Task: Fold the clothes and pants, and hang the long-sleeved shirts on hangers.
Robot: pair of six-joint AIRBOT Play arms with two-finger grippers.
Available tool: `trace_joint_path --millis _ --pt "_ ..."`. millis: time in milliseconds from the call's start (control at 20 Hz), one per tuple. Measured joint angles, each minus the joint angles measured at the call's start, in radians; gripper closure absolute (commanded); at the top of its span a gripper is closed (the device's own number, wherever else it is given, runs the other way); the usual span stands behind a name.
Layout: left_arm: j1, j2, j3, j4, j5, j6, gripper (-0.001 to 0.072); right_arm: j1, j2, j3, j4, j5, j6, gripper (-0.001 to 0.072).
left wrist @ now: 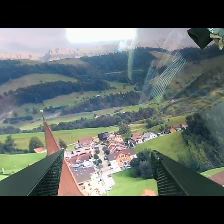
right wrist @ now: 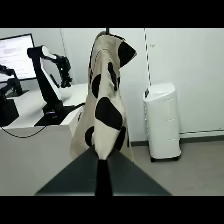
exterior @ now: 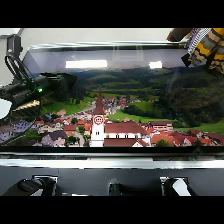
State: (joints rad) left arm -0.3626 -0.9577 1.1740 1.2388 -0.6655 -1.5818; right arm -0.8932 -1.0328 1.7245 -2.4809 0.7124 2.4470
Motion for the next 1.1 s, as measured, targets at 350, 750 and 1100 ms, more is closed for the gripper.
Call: trace_joint_path --millis 350,750,1100 --pt "0.0 0.0 0.0 0.0 0.0 0.0 0.0098 -0.023 0.019 0.0 0.058 0.021 0.001 0.0262" --pt "0.031 0.034 0.003 0.003 0.0 -0.02 0.01 -0.024 0.203 0.001 0.069 -0.067 0.055 0.0371" --pt "0.089 0.054 0.003 0.039 -0.118 -0.053 0.0689 -0.002 0.147 0.001 1.115 -0.045 -0.469 0.0693"
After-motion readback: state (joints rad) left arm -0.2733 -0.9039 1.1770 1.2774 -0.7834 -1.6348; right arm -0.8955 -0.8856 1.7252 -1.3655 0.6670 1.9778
